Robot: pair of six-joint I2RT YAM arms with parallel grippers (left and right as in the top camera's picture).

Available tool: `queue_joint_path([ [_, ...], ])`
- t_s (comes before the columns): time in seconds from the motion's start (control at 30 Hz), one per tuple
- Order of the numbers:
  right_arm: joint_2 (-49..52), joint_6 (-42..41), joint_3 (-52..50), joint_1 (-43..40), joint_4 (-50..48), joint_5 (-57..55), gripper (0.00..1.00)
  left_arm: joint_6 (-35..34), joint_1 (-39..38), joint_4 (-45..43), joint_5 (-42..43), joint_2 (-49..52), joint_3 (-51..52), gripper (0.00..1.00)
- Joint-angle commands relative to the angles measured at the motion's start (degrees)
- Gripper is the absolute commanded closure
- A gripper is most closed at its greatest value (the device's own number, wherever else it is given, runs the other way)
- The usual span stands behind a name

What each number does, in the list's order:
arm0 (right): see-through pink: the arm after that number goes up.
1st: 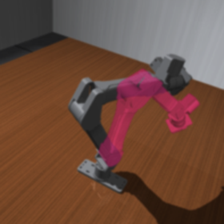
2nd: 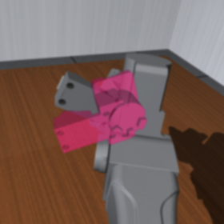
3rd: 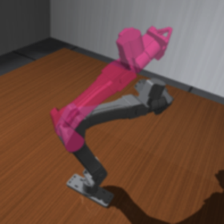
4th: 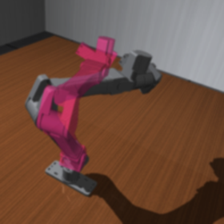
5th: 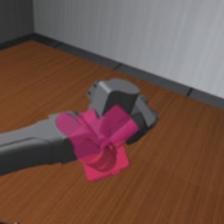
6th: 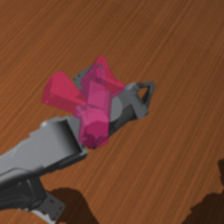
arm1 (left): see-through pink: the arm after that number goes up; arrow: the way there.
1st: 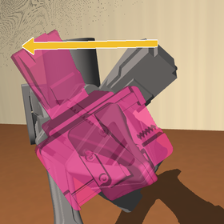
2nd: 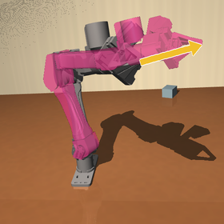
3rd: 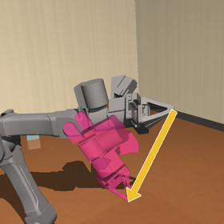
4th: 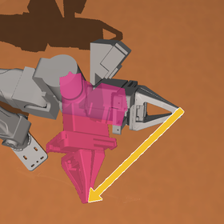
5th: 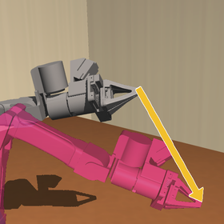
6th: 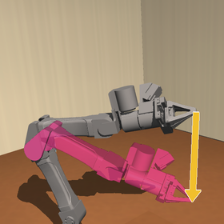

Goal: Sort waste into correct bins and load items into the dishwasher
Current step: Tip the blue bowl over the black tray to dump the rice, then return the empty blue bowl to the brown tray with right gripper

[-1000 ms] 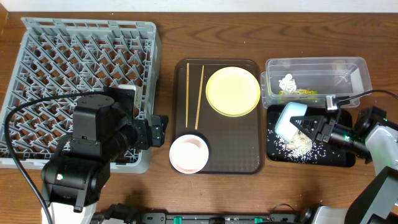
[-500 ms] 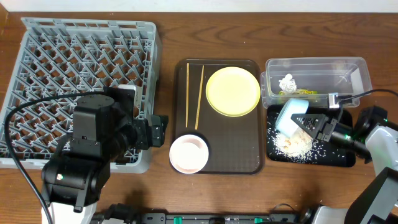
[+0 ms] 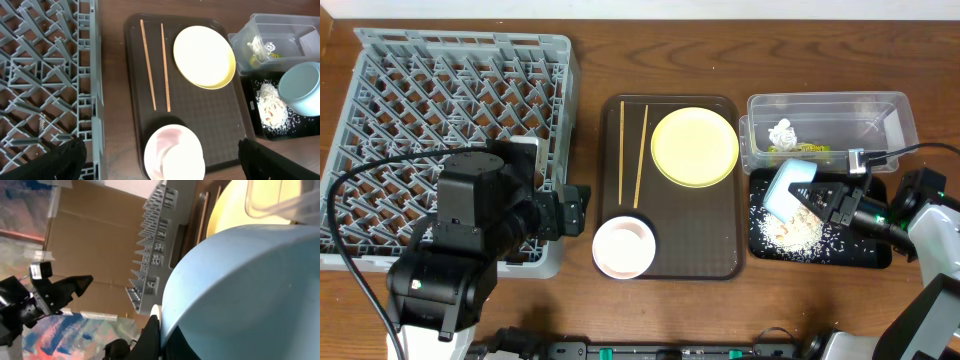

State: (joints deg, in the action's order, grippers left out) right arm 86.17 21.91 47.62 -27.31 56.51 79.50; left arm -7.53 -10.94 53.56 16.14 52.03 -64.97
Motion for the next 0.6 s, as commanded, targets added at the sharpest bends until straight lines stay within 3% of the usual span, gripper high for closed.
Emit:
queue_joint_path([
  [0.0, -2.6, -1.1, 1.4, 1.0, 1.7, -3.4, 0.99, -0.3, -0.1, 0.0, -0.4, 0.1, -1.6, 0.02],
  [0.1, -5.6, -1.9, 4.5, 6.1, 4.9, -12.2, 0.99, -0.3, -0.1, 0.0, -0.4, 0.1, -1.6, 0.02],
  [0.23, -9.6, -11.6, 8.9, 16.0, 4.3, -28.1, 0.99, -0.3, -0.1, 0.0, -0.4, 0.1, -1.6, 0.02],
  [0.4, -12.4, -25.6, 10.5, 33.7, -2.2, -46.8, 0.99, -0.3, -0.1, 0.0, -0.4, 0.1, -1.6, 0.02],
  [0.57, -9.0, -37.3, 10.4, 52.5, -7.0, -67.0, 0.99, -0.3, -0.1, 0.0, -0.4, 0.1, -1.6, 0.02],
])
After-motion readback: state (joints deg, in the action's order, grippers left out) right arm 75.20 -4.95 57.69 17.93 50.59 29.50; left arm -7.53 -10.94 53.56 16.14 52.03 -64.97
